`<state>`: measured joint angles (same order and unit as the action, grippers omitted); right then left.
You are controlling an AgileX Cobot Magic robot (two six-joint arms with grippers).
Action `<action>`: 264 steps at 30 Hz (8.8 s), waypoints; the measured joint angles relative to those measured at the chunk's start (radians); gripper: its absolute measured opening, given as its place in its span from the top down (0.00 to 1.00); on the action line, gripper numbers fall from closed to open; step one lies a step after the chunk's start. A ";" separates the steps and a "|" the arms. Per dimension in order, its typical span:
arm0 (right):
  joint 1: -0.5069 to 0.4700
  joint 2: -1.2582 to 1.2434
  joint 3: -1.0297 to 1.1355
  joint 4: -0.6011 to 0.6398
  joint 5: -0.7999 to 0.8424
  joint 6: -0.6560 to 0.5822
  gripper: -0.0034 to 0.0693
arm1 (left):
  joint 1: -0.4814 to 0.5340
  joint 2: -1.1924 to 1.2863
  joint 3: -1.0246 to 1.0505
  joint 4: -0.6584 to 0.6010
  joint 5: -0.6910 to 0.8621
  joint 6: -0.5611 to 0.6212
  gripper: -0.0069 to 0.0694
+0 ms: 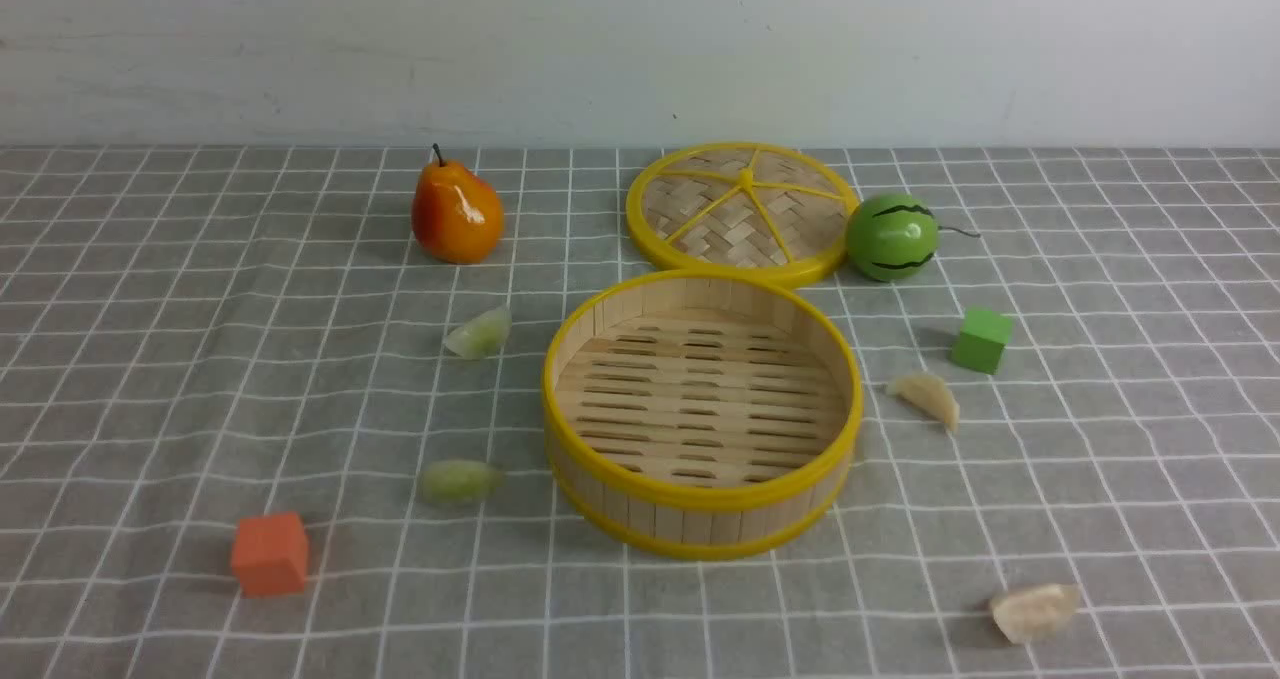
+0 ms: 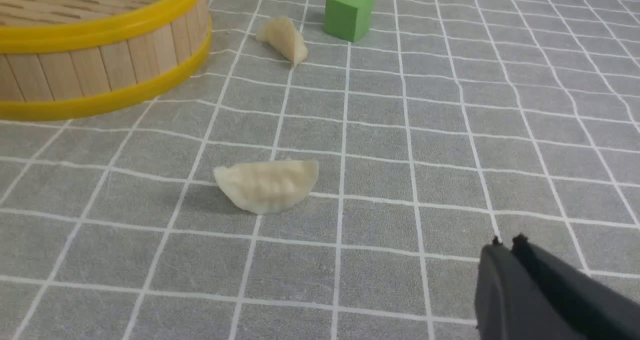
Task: Put the dumplings into the steamer on the table with the grey tablecloth.
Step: 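Reach for and grasp a dumpling on the table with the left gripper, then place the dumpling into the bamboo steamer basket with the left gripper, then reach for and grasp a dumpling on the table with the left gripper, then place the dumpling into the bamboo steamer basket with the left gripper, then reach for and grasp a dumpling lying on the table beside the steamer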
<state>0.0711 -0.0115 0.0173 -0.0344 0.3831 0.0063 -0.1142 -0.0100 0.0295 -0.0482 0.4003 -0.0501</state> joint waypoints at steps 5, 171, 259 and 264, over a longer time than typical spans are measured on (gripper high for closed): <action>0.000 0.000 0.000 0.000 0.000 0.000 0.92 | 0.000 0.000 0.000 0.000 0.000 0.000 0.60; 0.199 1.057 -0.547 0.288 0.094 -0.073 0.90 | -0.364 2.048 -2.327 0.083 0.840 -0.163 0.23; 0.199 1.457 -1.070 0.282 0.260 -0.268 0.41 | -0.360 1.746 -1.848 -0.128 0.754 -0.098 0.52; 0.199 1.738 -1.256 0.114 0.215 -0.174 0.32 | -0.360 1.508 -1.844 -0.106 0.844 -0.085 0.84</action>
<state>0.2701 1.7262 -1.2385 0.0793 0.5984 -0.1680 -0.4743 1.4976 -1.8141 -0.1542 1.2440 -0.1354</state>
